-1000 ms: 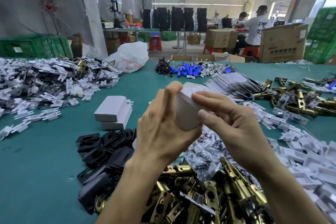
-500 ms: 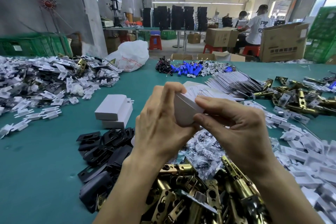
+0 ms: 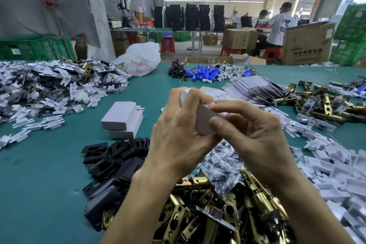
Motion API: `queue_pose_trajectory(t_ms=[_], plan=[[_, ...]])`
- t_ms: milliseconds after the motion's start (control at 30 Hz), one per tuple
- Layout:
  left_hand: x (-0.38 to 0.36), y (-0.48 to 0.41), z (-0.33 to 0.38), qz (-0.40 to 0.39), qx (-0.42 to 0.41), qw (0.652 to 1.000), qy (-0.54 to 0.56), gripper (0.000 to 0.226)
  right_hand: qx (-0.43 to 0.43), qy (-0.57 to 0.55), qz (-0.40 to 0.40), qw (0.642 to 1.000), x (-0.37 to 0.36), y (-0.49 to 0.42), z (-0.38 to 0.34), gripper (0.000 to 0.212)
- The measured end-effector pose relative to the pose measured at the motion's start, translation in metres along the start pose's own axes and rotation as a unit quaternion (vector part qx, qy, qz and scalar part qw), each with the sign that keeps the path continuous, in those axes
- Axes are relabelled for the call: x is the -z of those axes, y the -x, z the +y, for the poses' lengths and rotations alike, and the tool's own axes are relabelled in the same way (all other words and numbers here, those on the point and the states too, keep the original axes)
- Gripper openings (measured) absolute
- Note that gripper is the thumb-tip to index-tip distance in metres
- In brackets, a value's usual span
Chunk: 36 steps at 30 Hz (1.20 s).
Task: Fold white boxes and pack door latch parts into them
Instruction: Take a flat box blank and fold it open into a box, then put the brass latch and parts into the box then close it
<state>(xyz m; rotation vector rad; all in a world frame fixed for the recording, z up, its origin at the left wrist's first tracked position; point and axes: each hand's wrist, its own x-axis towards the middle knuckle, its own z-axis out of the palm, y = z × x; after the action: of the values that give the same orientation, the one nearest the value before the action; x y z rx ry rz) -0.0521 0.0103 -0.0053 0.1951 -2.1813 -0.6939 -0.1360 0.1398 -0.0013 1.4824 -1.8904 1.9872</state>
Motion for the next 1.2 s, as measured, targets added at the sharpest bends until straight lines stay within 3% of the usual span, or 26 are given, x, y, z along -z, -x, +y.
queue_pose_trajectory(t_ms=[133, 267, 367, 433, 500, 600, 700, 733, 800, 867, 900, 967, 1033, 1133, 1200], plan=[[-0.001, 0.001, 0.0, 0.019, -0.015, 1.0, -0.004, 0.053, -0.034, -0.01, -0.041, 0.999, -0.004, 0.002, -0.004, 0.029], [0.0, -0.002, 0.002, 0.056, -0.052, 0.997, 0.019, 0.085, -0.028, -0.012, 0.056, 0.998, 0.003, -0.002, -0.003, 0.059], [0.004, -0.007, 0.009, 0.115, 0.052, 0.988, 0.094, 0.061, 0.015, -0.008, 0.134, 0.991, 0.014, -0.004, -0.001, 0.057], [0.008, -0.011, 0.01, 0.063, 0.213, 0.932, 0.285, 0.055, 0.054, -0.021, 0.108, 0.992, 0.015, -0.003, -0.001, 0.047], [0.01, -0.013, 0.009, -0.061, 0.322, 0.835, 0.442, 0.069, 0.082, 0.014, 0.028, 0.996, 0.01, -0.001, 0.0, 0.05], [0.013, -0.011, 0.003, -0.101, 0.332, 0.73, 0.588, 0.075, 0.074, 0.109, -0.074, 0.988, 0.001, 0.001, 0.003, 0.046], [0.015, -0.012, -0.005, -0.074, 0.36, 0.672, 0.643, 0.068, 0.029, 0.083, -0.128, 0.988, -0.002, 0.002, 0.001, 0.035], [0.014, -0.013, -0.006, -0.057, 0.372, 0.666, 0.644, 0.067, 0.012, 0.068, -0.141, 0.988, -0.002, 0.002, 0.001, 0.033], [0.01, -0.014, -0.01, -0.006, 0.379, 0.696, 0.61, 0.065, -0.036, 0.067, -0.153, 0.985, -0.003, 0.003, 0.002, 0.024], [0.007, -0.014, -0.017, 0.061, 0.372, 0.744, 0.552, 0.059, -0.1, 0.152, -0.191, 0.965, -0.003, 0.001, 0.005, 0.011], [0.009, -0.014, -0.02, 0.089, 0.373, 0.757, 0.529, 0.062, -0.127, 0.221, -0.24, 0.937, -0.003, 0.0, 0.007, 0.01], [0.013, -0.015, -0.027, 0.124, 0.382, 0.761, 0.509, 0.073, -0.156, 0.323, -0.346, 0.867, -0.008, -0.004, 0.011, 0.018], [0.016, -0.015, -0.034, 0.134, 0.377, 0.763, 0.507, 0.073, -0.155, 0.353, -0.42, 0.821, -0.019, -0.009, 0.014, 0.032], [0.011, -0.014, -0.041, 0.151, 0.338, 0.782, 0.502, 0.058, -0.138, 0.35, -0.486, 0.789, -0.042, -0.015, 0.018, 0.045], [0.008, -0.013, -0.043, 0.163, 0.301, 0.796, 0.498, 0.061, -0.118, 0.366, -0.501, 0.776, -0.053, -0.016, 0.02, 0.045]])
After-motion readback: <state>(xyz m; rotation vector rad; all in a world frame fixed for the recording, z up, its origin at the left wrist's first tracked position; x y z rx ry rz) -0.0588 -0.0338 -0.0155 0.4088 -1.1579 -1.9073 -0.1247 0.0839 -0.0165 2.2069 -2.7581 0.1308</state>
